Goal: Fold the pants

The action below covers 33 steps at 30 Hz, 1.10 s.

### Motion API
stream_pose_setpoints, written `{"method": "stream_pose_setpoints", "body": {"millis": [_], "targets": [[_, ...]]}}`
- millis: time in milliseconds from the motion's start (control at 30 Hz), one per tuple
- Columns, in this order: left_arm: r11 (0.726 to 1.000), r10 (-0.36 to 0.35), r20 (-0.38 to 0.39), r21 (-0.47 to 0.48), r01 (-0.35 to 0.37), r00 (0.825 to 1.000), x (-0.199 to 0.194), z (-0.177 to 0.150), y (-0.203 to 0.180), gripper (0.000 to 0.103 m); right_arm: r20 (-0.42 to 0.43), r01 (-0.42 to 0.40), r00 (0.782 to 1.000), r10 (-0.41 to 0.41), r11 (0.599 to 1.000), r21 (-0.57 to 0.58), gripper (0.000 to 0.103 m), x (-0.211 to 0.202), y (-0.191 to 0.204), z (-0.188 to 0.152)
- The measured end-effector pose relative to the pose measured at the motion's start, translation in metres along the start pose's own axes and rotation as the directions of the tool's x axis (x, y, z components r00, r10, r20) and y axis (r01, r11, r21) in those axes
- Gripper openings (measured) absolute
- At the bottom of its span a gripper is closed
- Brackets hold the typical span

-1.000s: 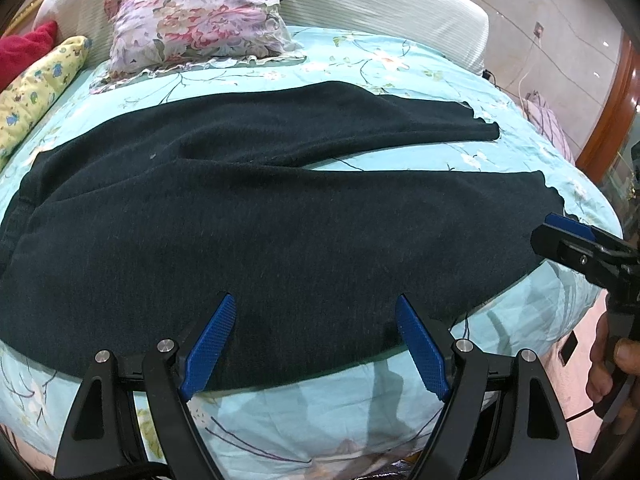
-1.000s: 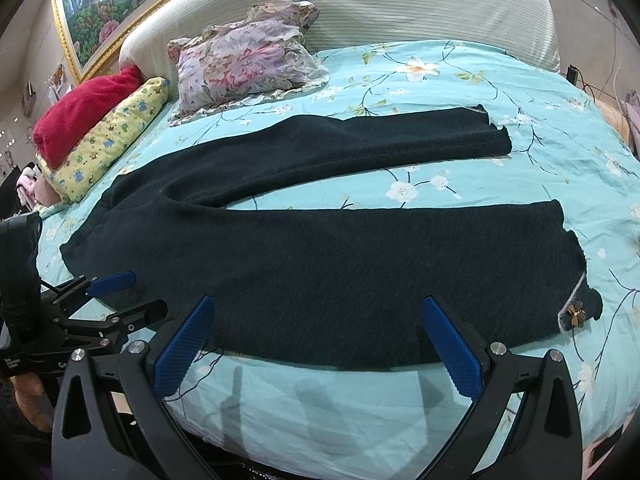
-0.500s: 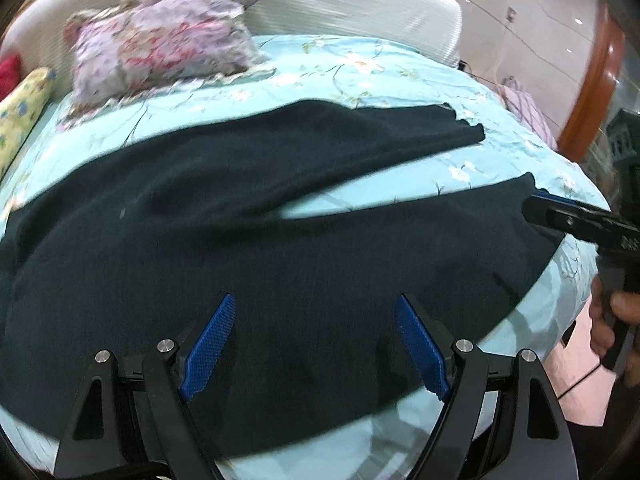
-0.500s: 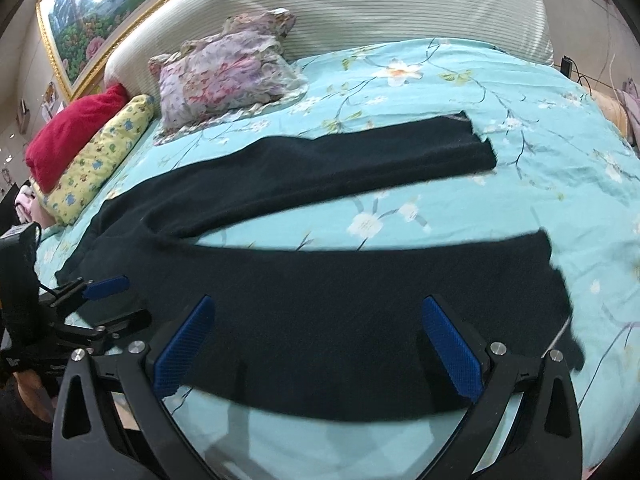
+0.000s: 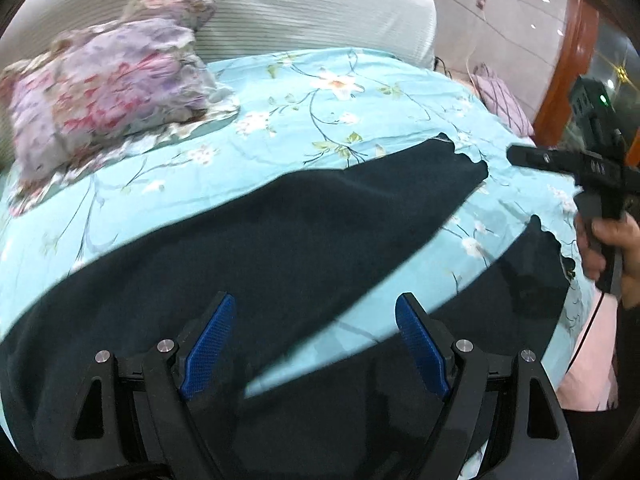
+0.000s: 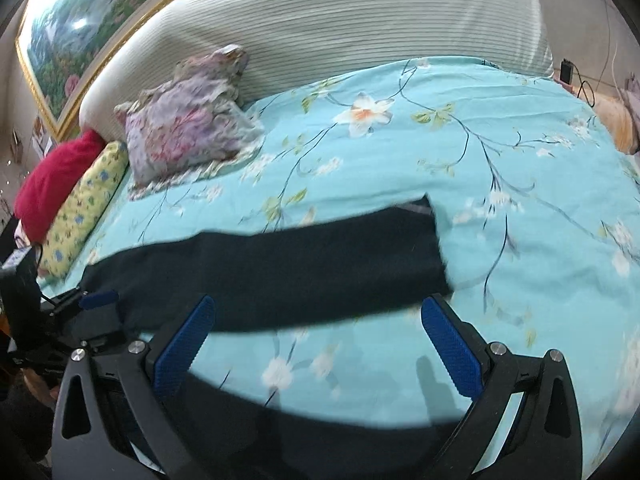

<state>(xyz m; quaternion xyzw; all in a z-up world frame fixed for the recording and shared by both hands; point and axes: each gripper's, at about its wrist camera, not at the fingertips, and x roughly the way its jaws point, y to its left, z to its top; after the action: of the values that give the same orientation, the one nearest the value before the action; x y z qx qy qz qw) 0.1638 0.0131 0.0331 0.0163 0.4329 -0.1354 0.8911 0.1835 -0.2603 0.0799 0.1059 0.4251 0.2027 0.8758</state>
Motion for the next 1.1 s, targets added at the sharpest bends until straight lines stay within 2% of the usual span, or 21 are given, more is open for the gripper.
{"method": "stream_pose_setpoints", "body": {"millis": [167, 367, 433, 567, 633, 667, 700, 767, 800, 833, 900, 1100], "targets": [[0.998, -0.002, -0.036, 0.064, 0.004, 0.999, 0.027, 0.038, 0.012, 0.083, -0.038, -0.007, 0.999, 0.008, 1.000, 0.013, 0.103, 0.019, -0.024, 0.034], [0.990, -0.045, -0.099, 0.132, 0.058, 0.994, 0.065, 0.076, 0.028, 0.083, -0.121, -0.012, 0.993, 0.016, 0.999, 0.037, 0.088, 0.057, -0.054, 0.061], [0.982, -0.058, -0.118, 0.171, 0.078, 0.991, 0.076, 0.086, 0.030, 0.083, -0.150, -0.007, 0.989, 0.013, 0.999, 0.044, 0.088, 0.069, -0.063, 0.065], [0.968, -0.092, -0.182, 0.216, 0.131, 0.979, 0.105, 0.101, 0.037, 0.083, -0.200, -0.021, 0.979, 0.029, 0.999, 0.043, 0.087, 0.089, -0.073, 0.070], [0.964, -0.098, -0.240, 0.218, 0.152, 0.966, 0.124, 0.103, 0.040, 0.083, -0.218, -0.049, 0.974, 0.056, 0.998, 0.041, 0.086, 0.096, -0.074, 0.072], [0.965, -0.097, -0.267, 0.209, 0.156, 0.959, 0.132, 0.103, 0.042, 0.083, -0.223, -0.058, 0.973, 0.064, 0.998, 0.038, 0.077, 0.099, -0.074, 0.072], [0.965, -0.106, -0.289, 0.201, 0.168, 0.952, 0.137, 0.102, 0.043, 0.082, -0.232, -0.065, 0.970, 0.071, 0.997, 0.033, 0.062, 0.102, -0.074, 0.072], [0.966, -0.122, -0.335, 0.178, 0.190, 0.934, 0.147, 0.097, 0.043, 0.072, -0.243, -0.038, 0.969, 0.042, 0.999, 0.021, 0.047, 0.106, -0.074, 0.071], [0.963, -0.143, -0.348, 0.168, 0.211, 0.927, 0.148, 0.095, 0.043, 0.055, -0.242, -0.030, 0.970, 0.034, 0.999, 0.017, 0.033, 0.106, -0.074, 0.071], [0.957, -0.176, -0.352, 0.158, 0.243, 0.920, 0.146, 0.094, 0.041, 0.035, -0.237, -0.035, 0.971, 0.039, 0.999, 0.022, 0.025, 0.104, -0.075, 0.070], [0.947, -0.201, -0.354, 0.168, 0.274, 0.913, 0.135, 0.090, 0.033, 0.010, -0.217, -0.055, 0.974, 0.060, 0.998, 0.030, 0.020, 0.097, -0.076, 0.068], [0.943, -0.178, -0.304, 0.220, 0.250, 0.936, 0.097, 0.072, 0.008, 0.006, -0.148, -0.064, 0.987, 0.062, 0.998, -0.010, 0.016, 0.065, -0.064, 0.061]]}}
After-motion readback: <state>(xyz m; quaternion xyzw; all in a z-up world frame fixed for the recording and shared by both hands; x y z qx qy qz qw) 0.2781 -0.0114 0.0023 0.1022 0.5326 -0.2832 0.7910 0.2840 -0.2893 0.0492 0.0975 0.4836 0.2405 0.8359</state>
